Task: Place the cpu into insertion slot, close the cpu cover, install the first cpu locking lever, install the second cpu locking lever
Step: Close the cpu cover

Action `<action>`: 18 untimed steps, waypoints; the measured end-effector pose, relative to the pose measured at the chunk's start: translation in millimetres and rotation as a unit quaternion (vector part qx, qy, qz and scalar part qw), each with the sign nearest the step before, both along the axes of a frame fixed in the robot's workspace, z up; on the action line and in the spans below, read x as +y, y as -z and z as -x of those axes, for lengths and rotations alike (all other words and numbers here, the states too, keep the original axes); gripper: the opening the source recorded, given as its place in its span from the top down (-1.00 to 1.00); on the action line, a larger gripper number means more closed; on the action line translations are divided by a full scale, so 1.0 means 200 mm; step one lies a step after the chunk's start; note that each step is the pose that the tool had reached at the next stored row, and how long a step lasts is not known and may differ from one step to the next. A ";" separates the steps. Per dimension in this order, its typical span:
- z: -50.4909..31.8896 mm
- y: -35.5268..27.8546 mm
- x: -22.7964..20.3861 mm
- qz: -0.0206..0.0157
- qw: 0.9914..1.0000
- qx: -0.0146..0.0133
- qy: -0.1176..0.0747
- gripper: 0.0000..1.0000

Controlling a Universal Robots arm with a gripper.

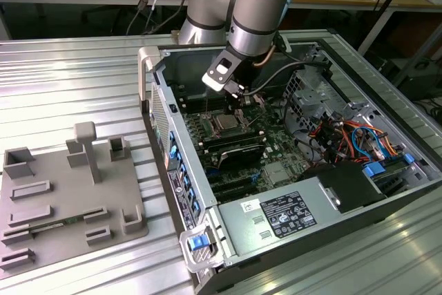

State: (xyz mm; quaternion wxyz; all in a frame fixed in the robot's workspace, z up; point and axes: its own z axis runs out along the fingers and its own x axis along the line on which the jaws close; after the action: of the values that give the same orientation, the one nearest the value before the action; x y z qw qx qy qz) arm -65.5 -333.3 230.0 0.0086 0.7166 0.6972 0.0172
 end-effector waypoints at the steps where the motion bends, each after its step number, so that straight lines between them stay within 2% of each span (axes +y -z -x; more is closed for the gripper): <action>1: 0.000 -0.001 0.000 0.000 1.000 0.000 0.000 0.79; 5: 0.000 -0.009 0.000 0.000 1.000 0.000 0.000 0.79; 12: 0.000 -0.050 0.000 0.000 1.000 0.000 0.000 0.79; 18: 0.000 -0.051 0.000 0.000 1.000 0.000 0.000 0.79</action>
State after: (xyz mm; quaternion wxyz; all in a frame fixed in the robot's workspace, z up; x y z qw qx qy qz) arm -65.5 -333.3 240.3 0.0085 0.7166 0.6972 0.0173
